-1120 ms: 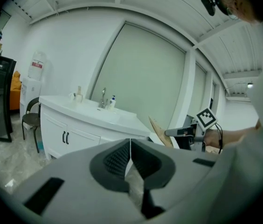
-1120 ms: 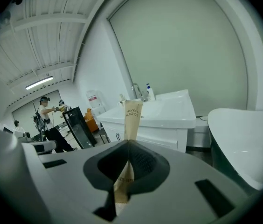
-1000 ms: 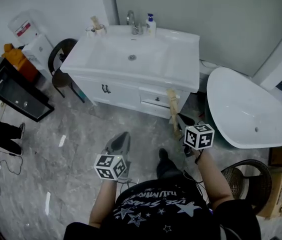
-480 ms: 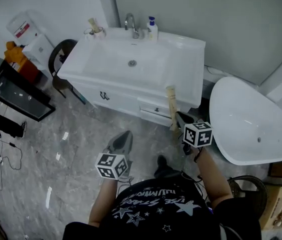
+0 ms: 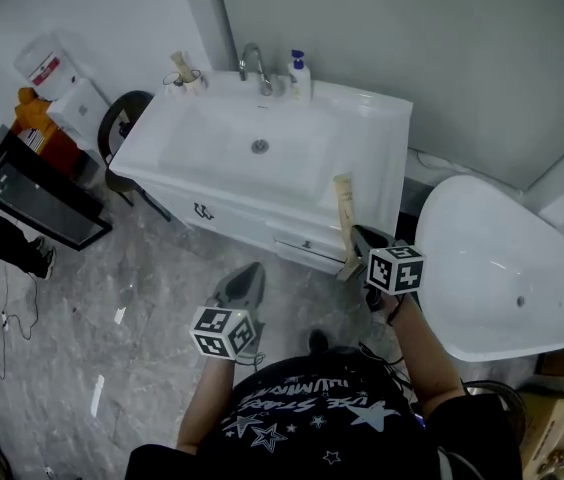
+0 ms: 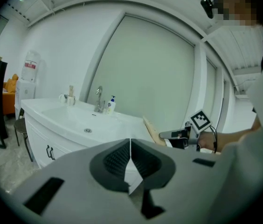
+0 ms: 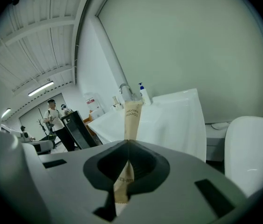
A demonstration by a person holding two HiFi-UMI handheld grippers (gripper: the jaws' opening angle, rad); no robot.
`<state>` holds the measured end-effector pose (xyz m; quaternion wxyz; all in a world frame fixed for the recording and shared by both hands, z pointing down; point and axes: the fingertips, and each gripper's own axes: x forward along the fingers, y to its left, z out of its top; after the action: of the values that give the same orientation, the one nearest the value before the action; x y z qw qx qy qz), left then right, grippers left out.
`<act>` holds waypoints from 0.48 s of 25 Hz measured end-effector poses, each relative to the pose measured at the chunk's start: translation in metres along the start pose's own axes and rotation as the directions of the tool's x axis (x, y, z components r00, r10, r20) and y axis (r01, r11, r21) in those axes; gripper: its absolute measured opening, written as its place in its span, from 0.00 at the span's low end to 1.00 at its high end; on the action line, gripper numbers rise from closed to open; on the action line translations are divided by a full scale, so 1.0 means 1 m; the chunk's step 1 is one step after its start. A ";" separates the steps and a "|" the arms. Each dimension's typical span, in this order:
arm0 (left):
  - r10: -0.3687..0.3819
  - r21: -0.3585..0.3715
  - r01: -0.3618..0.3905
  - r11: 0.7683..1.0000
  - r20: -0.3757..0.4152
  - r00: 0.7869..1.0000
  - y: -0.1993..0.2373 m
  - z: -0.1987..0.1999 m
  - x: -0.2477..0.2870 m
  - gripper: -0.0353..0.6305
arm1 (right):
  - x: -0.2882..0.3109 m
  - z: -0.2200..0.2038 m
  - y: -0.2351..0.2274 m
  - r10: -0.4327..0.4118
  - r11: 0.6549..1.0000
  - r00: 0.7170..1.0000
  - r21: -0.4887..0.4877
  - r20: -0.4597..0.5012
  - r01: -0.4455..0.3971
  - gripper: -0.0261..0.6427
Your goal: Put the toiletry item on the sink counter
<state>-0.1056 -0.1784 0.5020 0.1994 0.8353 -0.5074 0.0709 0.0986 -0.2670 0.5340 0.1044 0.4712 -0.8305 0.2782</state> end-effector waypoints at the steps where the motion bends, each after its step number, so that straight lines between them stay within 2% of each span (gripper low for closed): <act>1: 0.003 -0.005 -0.003 1.000 0.002 1.000 0.000 0.002 0.006 0.08 | 0.002 0.004 -0.005 0.001 1.000 1.000 0.005 0.002 -0.001 0.07; 12: 0.007 -0.012 -0.007 1.000 -0.028 1.000 -0.011 0.007 0.042 0.08 | 0.019 0.015 -0.043 0.002 0.998 1.000 0.068 0.006 -0.002 0.07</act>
<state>-0.0760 -0.2112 0.5063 0.2111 0.8313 -0.5079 0.0800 0.1261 -0.3067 0.5459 0.0854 0.4744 -0.8213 0.3051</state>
